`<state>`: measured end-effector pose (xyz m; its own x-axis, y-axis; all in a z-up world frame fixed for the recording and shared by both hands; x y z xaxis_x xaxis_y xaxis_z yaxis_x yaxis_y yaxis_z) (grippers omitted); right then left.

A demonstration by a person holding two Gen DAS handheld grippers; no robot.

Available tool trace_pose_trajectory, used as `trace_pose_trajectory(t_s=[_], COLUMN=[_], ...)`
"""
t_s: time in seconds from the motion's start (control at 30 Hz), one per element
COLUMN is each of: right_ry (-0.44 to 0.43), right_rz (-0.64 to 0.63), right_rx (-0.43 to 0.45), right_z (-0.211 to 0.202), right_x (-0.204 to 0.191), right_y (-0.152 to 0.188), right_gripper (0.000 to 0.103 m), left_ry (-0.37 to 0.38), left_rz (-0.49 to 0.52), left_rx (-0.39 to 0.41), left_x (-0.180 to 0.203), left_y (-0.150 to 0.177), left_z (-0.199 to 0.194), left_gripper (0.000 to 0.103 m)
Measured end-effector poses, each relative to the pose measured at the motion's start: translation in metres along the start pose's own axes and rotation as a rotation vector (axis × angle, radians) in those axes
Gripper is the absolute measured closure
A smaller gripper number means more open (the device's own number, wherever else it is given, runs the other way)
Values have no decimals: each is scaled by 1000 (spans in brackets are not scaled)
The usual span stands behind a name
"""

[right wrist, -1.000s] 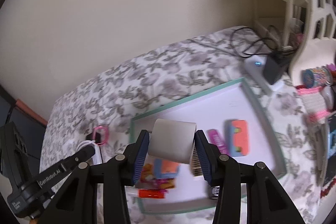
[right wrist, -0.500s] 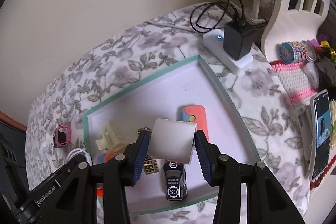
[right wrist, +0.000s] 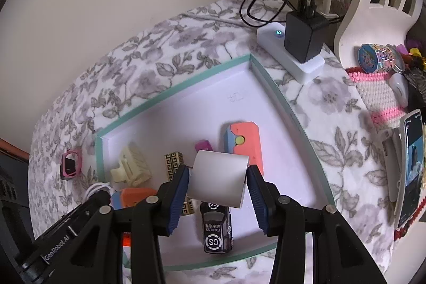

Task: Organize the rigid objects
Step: 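Carry the white case with left tool while right tool carries white cube to tray, then lower the white case and white cube into the tray and open both tools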

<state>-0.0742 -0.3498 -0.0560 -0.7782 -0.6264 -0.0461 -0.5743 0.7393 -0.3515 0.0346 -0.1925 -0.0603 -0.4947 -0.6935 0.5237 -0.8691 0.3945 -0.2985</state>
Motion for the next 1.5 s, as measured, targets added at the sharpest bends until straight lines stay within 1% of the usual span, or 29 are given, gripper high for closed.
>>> trace_pose_trajectory(t_s=[0.33,1.07,1.1,1.17,1.2,1.23,1.5], right_ry=[13,13,14,18,18,19,26], right_rz=[-9,-22,-23,-25,-25,-24,-22], right_rx=[-21,-30,-31,-35,-37,-41,-44], right_z=[7,9,9,10,11,12,13], right_x=[2,0,0,0,0,0,0], right_y=[2,4,4,4,4,5,4], right_gripper=[55,55,55,54,54,54,54], left_ry=[-2,-18,-20,-19,-21,-25,-34], left_rz=[36,38,38,37,37,38,45], left_rx=[-32,-57,-58,-59,-57,-52,-39], left_x=[13,14,14,14,14,14,14], left_y=[5,7,7,7,7,7,4], left_z=[14,20,20,19,19,18,13], left_gripper=[84,84,84,77,67,60,59])
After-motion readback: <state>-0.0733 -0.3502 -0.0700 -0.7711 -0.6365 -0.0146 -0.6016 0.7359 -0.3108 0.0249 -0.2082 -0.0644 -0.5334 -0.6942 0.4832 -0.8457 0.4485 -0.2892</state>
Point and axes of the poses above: each gripper's, at about its wrist camera, not at the fingertips, and z roughly the way its jaws point, x to its right, y to its underside, the point moved 4 cm from there along z, roughly the way its jaws point, and after that the axes turned 10 degrees about y, right-handed, at the moved point
